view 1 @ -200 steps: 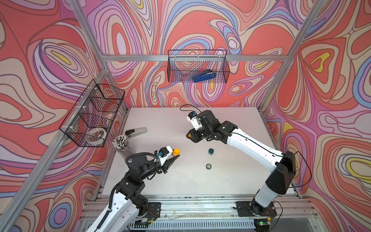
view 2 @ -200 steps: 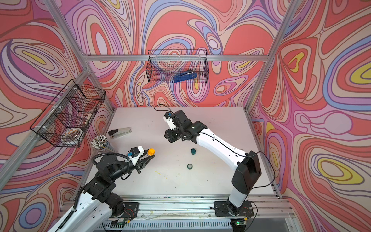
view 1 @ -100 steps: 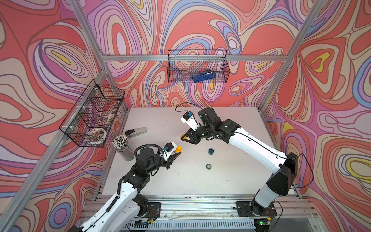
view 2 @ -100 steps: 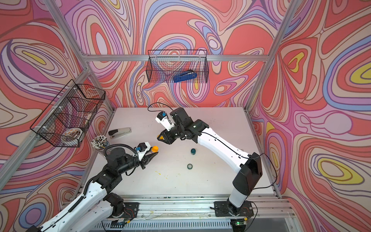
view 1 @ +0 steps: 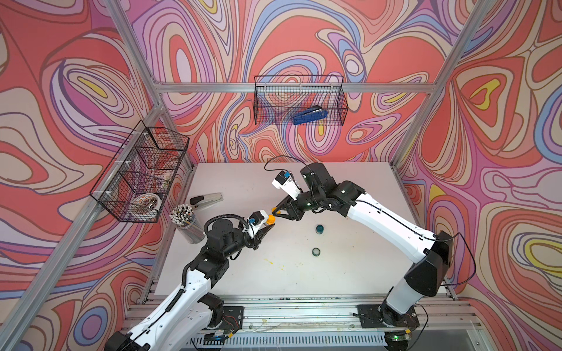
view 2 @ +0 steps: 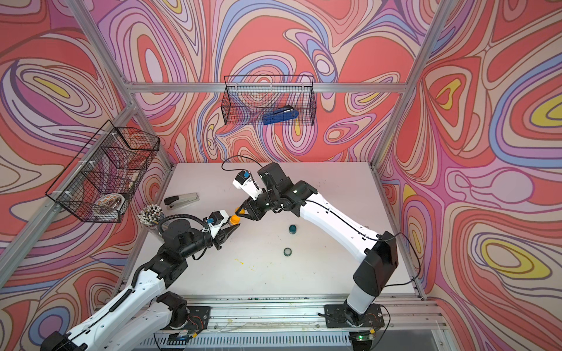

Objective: Close the paint jar lid
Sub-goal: Close the lid on the paint jar.

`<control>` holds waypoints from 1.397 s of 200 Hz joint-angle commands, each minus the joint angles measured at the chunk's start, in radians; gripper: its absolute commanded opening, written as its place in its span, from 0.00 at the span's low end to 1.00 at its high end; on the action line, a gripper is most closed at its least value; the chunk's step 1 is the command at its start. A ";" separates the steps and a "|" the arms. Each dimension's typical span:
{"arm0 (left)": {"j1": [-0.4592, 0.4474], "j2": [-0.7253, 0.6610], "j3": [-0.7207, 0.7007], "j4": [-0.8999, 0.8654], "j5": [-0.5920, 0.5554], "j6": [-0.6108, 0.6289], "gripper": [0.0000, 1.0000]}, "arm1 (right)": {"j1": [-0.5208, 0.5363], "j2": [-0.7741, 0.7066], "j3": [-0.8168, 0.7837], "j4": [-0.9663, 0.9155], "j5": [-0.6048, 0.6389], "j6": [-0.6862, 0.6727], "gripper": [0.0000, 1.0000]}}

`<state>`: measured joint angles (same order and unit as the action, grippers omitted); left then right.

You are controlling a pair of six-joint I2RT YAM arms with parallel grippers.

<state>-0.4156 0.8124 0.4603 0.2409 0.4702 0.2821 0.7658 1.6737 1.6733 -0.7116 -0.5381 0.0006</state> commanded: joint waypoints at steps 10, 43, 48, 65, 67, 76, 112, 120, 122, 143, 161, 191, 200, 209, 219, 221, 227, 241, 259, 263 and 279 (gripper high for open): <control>0.010 -0.001 0.031 0.046 0.019 0.025 0.25 | 0.016 0.018 0.014 -0.017 -0.035 -0.018 0.29; 0.009 -0.006 0.032 0.043 0.026 0.036 0.25 | 0.026 0.038 0.031 -0.040 -0.034 -0.028 0.28; 0.010 -0.008 0.032 0.043 0.027 0.037 0.25 | 0.027 0.040 0.034 -0.043 -0.035 -0.028 0.29; 0.010 -0.009 0.032 0.043 0.028 0.040 0.25 | 0.030 0.044 0.036 -0.046 -0.033 -0.031 0.29; 0.009 -0.010 0.031 0.043 0.029 0.040 0.25 | 0.031 0.044 0.035 -0.046 -0.033 -0.030 0.29; 0.009 -0.010 0.030 0.044 0.034 0.040 0.25 | 0.032 0.046 0.034 -0.042 -0.033 -0.030 0.29; 0.010 -0.012 0.029 0.048 0.037 0.044 0.25 | 0.035 0.060 0.046 -0.053 -0.027 -0.032 0.29; 0.010 -0.014 0.027 0.049 0.038 0.044 0.25 | 0.036 0.061 0.046 -0.051 -0.024 -0.031 0.29; 0.011 -0.015 0.026 0.049 0.039 0.044 0.25 | 0.036 0.061 0.046 -0.052 -0.024 -0.032 0.29; 0.010 -0.019 0.023 0.050 0.040 0.045 0.25 | 0.036 0.063 0.045 -0.049 -0.013 -0.032 0.29; 0.010 -0.022 0.023 0.051 0.043 0.047 0.25 | 0.036 0.064 0.048 -0.051 -0.010 -0.032 0.28; 0.009 -0.025 0.022 0.052 0.050 0.049 0.25 | 0.036 0.066 0.048 -0.049 0.007 -0.029 0.28; 0.009 -0.025 0.021 0.052 0.049 0.050 0.25 | 0.036 0.069 0.053 -0.051 0.005 -0.031 0.28; 0.010 -0.027 0.022 0.052 0.050 0.050 0.25 | 0.036 0.066 0.050 -0.048 0.015 -0.030 0.28; 0.009 -0.028 0.020 0.052 0.050 0.050 0.25 | 0.036 0.065 0.047 -0.046 0.017 -0.031 0.28; 0.010 -0.028 0.020 0.052 0.050 0.049 0.25 | 0.036 0.066 0.048 -0.047 0.018 -0.032 0.28; 0.009 -0.030 0.020 0.052 0.048 0.050 0.25 | 0.036 0.066 0.048 -0.048 0.024 -0.032 0.28; 0.010 -0.030 0.019 0.052 0.047 0.050 0.25 | 0.036 0.067 0.048 -0.050 0.029 -0.033 0.28; 0.010 -0.032 0.019 0.052 0.048 0.049 0.25 | 0.036 0.066 0.048 -0.053 0.051 -0.037 0.28; 0.010 -0.032 0.019 0.052 0.047 0.050 0.25 | 0.036 0.067 0.048 -0.058 0.054 -0.037 0.28; 0.010 -0.032 0.019 0.052 0.048 0.052 0.25 | 0.036 0.070 0.050 -0.060 0.060 -0.037 0.28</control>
<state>-0.4103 0.8055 0.4603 0.2436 0.4828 0.3145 0.8009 1.7229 1.7039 -0.7532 -0.5262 -0.0189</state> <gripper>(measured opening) 0.328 0.349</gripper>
